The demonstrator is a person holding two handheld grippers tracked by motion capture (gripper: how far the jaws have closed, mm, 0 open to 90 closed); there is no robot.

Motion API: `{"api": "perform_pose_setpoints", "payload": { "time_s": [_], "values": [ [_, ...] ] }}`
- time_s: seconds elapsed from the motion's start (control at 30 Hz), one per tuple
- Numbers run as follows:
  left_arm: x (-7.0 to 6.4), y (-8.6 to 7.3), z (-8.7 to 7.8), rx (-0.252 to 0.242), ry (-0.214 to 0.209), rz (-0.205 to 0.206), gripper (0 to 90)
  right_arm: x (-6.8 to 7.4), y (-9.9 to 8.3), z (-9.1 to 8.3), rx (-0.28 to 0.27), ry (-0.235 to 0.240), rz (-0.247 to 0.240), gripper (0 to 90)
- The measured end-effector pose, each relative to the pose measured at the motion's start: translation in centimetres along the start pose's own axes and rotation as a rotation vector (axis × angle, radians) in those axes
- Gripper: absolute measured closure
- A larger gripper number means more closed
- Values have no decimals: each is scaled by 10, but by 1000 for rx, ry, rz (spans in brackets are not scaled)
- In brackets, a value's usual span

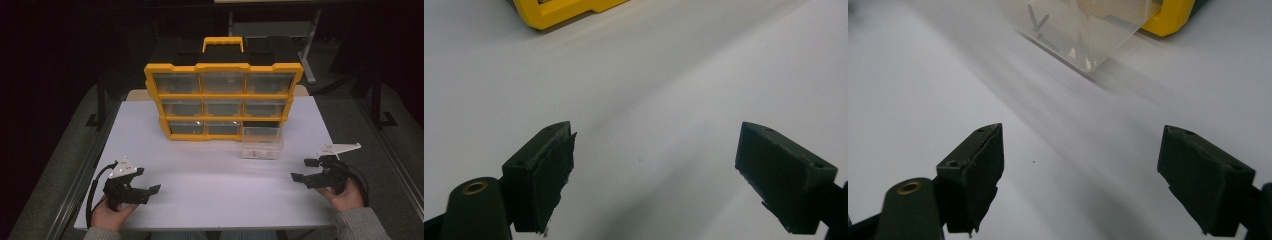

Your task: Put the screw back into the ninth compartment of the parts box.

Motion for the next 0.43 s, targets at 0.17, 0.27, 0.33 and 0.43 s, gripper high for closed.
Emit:
{"api": "perform_pose_setpoints", "payload": {
  "time_s": [0.17,0.27,0.33,0.43],
  "values": [
    [1,0,2,-6,-3,9,153,3,-1,0,-6,-6,-15,180],
    [1,-1,3,3,-5,7,152,4,0,1,-9,-14,-33,183],
    [1,-2,3,7,-8,0,152,4,0,1,-13,-12,-33,184],
    [2,-2,3,1,-4,3,152,5,0,1,-17,-10,-36,186]
  ]
}}
Point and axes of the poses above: each handheld gripper's, and its own axes: z roughly forward along the jaws, y roughly out of its top, x roughly to its left, the point moved 7 cm from there along z, roughly forward along the jaws, and after that the axes turned 10 degrees about y, right-handed, at the moved point
